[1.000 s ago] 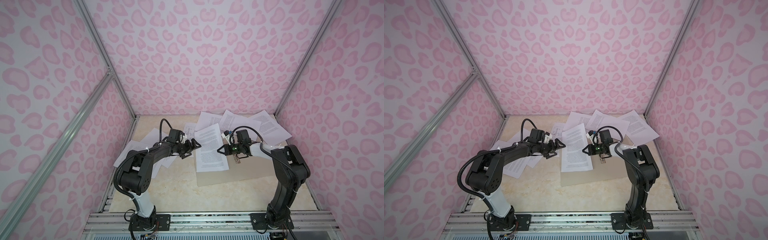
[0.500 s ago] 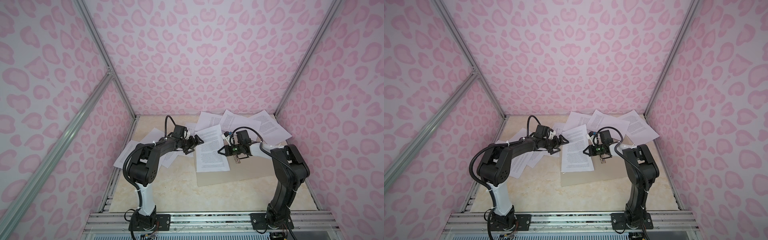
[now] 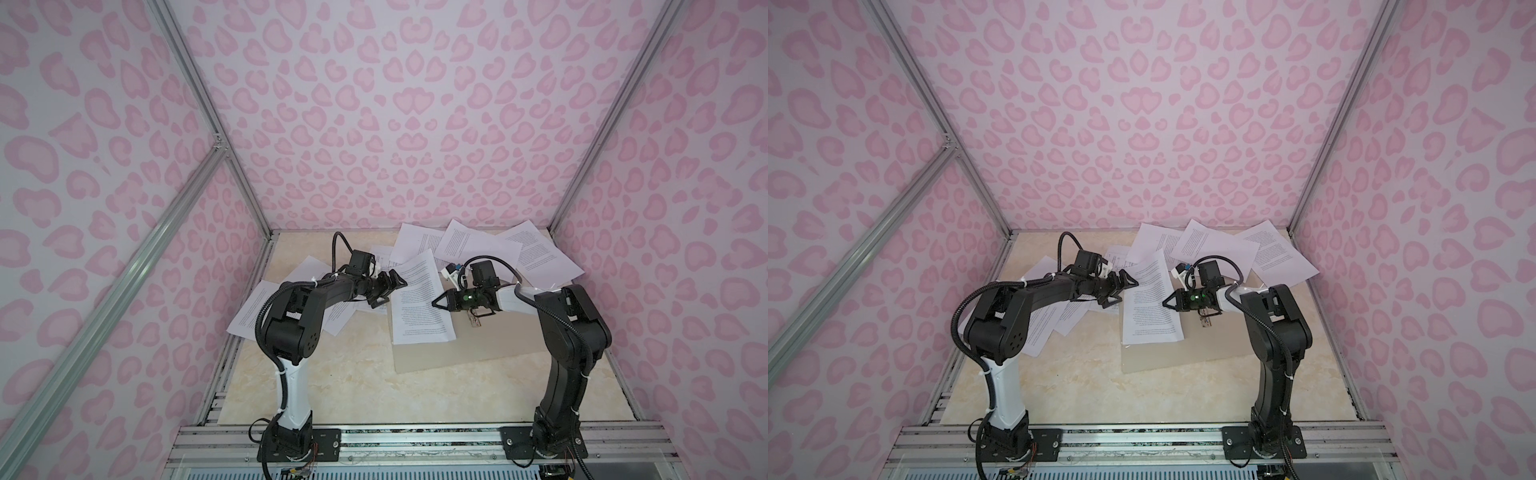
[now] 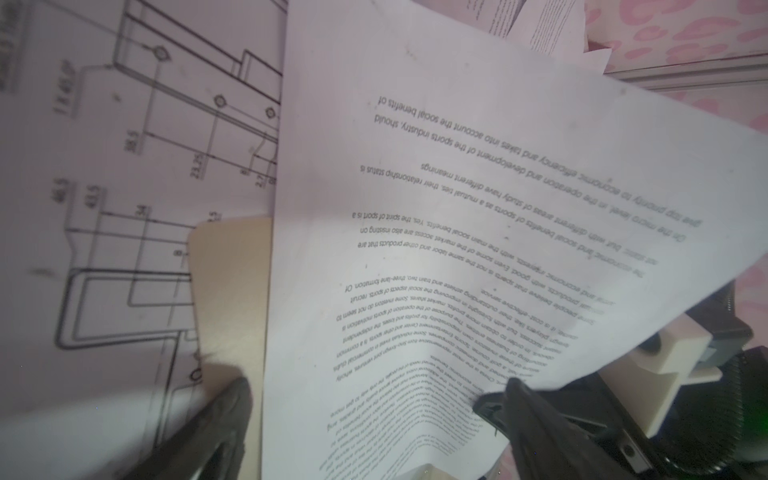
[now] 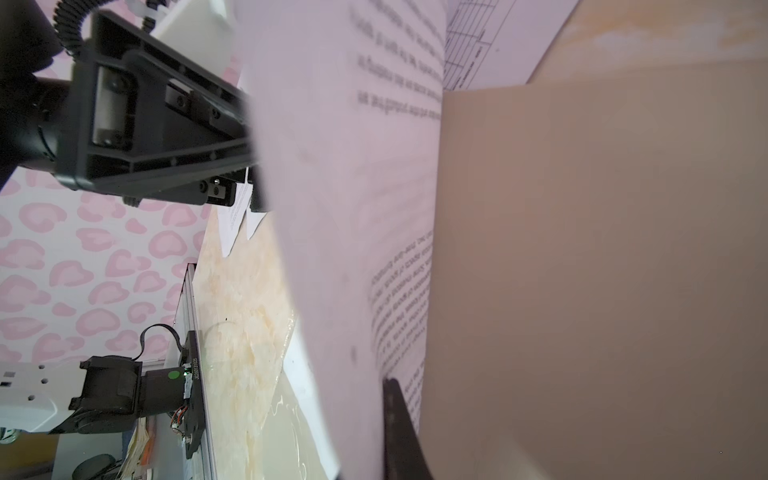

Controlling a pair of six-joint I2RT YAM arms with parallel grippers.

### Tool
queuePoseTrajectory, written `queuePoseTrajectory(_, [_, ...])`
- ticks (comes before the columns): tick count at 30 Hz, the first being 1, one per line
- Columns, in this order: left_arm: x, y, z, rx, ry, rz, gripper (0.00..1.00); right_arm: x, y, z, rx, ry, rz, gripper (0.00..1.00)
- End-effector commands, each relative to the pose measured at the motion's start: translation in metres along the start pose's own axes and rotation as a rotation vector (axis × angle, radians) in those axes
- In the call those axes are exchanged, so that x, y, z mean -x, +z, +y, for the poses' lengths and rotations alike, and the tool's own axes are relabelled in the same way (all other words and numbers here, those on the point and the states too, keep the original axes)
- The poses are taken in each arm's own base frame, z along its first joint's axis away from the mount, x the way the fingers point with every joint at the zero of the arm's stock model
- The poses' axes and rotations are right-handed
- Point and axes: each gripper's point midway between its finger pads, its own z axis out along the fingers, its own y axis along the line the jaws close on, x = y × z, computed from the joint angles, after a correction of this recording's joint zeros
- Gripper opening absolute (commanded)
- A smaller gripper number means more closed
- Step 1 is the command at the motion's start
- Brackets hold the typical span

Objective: Put the files into the folder

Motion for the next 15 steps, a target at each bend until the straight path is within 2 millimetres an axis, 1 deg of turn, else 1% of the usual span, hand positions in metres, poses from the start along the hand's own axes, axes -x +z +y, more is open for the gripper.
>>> queuePoseTrajectory(1, [-0.004,-0.001,0.022,0.078,-0.032,-0.005,0.96,0.014,0.004,0.008,0.064,0.009,-0.042,0.0])
queuePoseTrajectory(4, [-0.001,-0.005,0.018,0.05,-0.039,-0.016,0.96,0.024,0.008,0.012,0.109,0.033,-0.078,0.0])
queuePoseTrajectory(8, [0.007,-0.011,-0.003,-0.035,-0.028,-0.015,0.97,0.034,0.01,0.014,0.153,0.056,-0.112,0.0])
queuePoseTrajectory(9, [0.008,-0.012,-0.005,-0.04,-0.027,-0.017,0.97,0.035,0.012,0.013,0.156,0.059,-0.11,0.0])
queuePoseTrajectory(10, [0.011,-0.014,-0.008,-0.046,-0.021,-0.024,0.97,0.035,0.014,0.012,0.157,0.065,-0.103,0.0])
queuePoseTrajectory(12, [0.013,-0.015,-0.008,-0.044,-0.026,-0.028,0.97,0.031,0.017,0.007,0.135,0.074,-0.073,0.0])
queuePoseTrajectory(15, [0.015,-0.018,-0.005,-0.036,-0.028,-0.036,0.97,0.019,0.015,0.006,0.113,0.064,-0.031,0.0])
